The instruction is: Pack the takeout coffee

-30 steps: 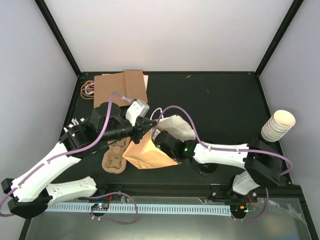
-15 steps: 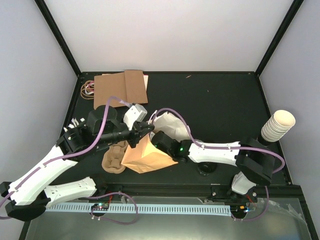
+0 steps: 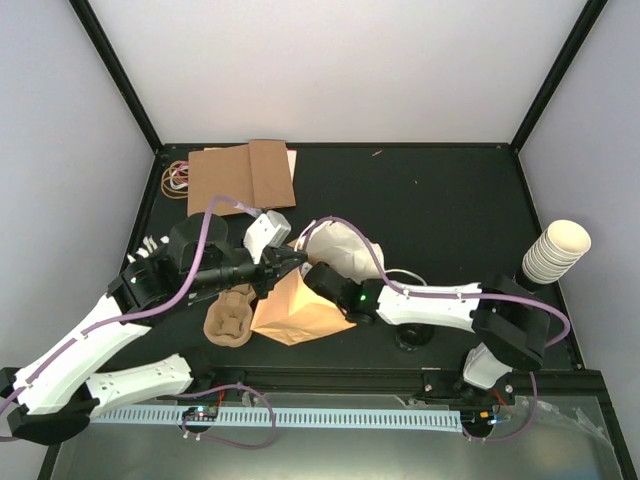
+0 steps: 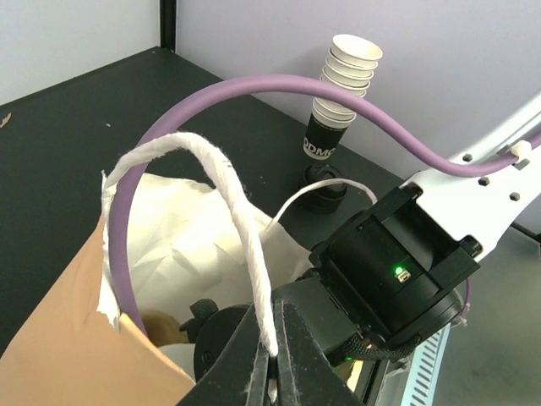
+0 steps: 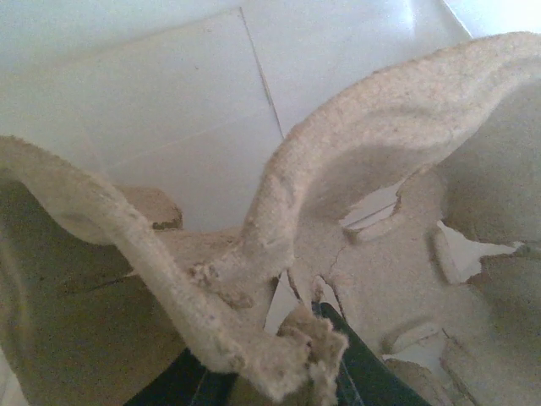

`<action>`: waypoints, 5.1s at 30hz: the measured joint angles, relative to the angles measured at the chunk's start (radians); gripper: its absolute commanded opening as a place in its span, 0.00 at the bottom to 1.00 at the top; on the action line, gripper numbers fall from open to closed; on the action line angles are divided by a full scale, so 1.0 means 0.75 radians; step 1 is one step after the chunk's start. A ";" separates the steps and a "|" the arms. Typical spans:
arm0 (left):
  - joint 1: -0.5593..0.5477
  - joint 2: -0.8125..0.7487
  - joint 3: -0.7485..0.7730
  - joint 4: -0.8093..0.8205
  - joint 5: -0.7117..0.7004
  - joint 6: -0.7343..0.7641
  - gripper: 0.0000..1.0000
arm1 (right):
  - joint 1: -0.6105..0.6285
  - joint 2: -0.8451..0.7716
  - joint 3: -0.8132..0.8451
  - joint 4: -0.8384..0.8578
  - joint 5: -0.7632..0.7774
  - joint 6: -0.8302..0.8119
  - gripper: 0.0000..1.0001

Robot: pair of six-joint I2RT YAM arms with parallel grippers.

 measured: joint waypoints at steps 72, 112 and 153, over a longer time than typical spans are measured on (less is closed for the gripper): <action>0.133 0.460 -0.853 0.351 -0.047 -0.701 0.02 | -0.125 -0.251 -0.164 -0.234 0.074 0.192 0.24; 0.174 0.020 -0.661 0.095 -0.111 -0.567 0.02 | -0.152 0.084 0.183 -0.567 -0.083 0.161 0.25; 0.149 0.383 0.167 -0.377 -0.382 -0.327 0.03 | -0.166 0.280 0.441 -0.931 -0.241 0.014 0.25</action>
